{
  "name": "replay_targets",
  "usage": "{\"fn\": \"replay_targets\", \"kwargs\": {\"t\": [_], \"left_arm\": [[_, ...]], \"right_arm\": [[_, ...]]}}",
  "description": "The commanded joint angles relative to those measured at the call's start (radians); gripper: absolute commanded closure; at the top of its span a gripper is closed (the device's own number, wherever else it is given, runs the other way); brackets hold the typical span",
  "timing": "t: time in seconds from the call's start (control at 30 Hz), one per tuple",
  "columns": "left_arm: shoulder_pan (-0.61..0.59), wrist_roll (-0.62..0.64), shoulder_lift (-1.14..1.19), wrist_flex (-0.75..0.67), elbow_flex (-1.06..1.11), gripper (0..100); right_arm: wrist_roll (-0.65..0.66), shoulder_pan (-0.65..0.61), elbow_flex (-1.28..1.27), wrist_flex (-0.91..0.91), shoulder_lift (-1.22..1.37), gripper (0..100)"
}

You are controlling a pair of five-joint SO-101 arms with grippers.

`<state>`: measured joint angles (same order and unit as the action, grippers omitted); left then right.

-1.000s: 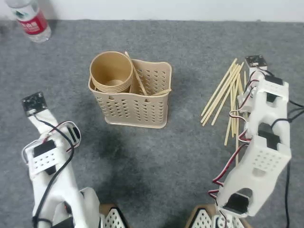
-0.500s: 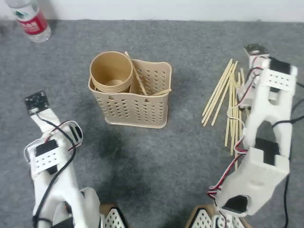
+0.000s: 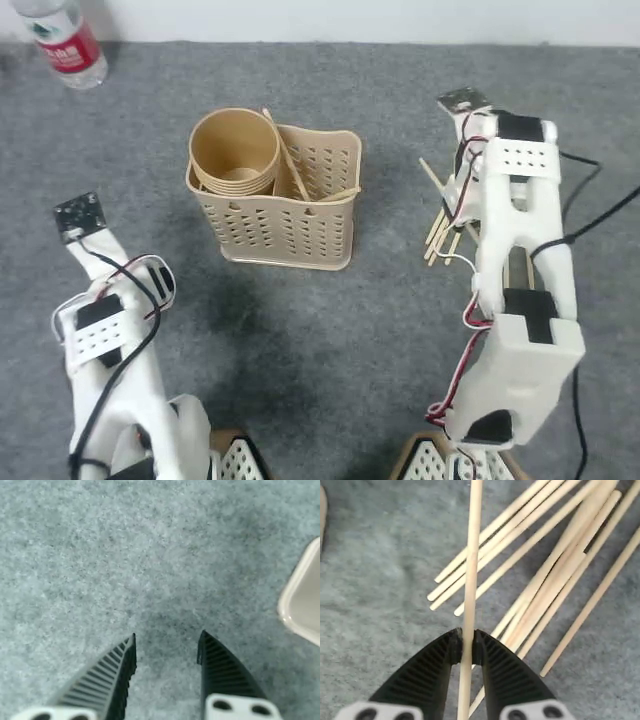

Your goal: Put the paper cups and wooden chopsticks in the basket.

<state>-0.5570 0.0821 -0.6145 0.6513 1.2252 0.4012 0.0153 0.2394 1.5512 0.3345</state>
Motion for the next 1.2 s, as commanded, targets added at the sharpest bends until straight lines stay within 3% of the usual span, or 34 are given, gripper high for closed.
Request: {"fn": "replay_targets", "kwargs": {"t": [0.0,0.37,0.57,0.73,0.97,1.17], "left_arm": [[0.005,0.0,-0.008,-0.02,-0.004,81],[0.005,0.0,-0.008,-0.02,-0.004,81],[0.005,0.0,-0.008,-0.02,-0.002,81],[0.005,0.0,-0.008,-0.02,-0.002,81],[0.005,0.0,-0.008,-0.02,-0.002,81],[0.005,0.0,-0.008,-0.02,-0.002,81]], "right_arm": [[-0.012,-0.002,0.066,0.038,-0.105,99.1],[0.043,-0.039,0.115,0.234,-0.545,99.1],[0.06,-0.059,0.069,0.245,-0.757,99.1],[0.06,-0.165,0.048,0.246,-0.823,99.1],[0.055,-0.437,-0.043,0.248,-0.829,99.1],[0.015,-0.479,-0.175,0.249,-0.829,99.1]]}}
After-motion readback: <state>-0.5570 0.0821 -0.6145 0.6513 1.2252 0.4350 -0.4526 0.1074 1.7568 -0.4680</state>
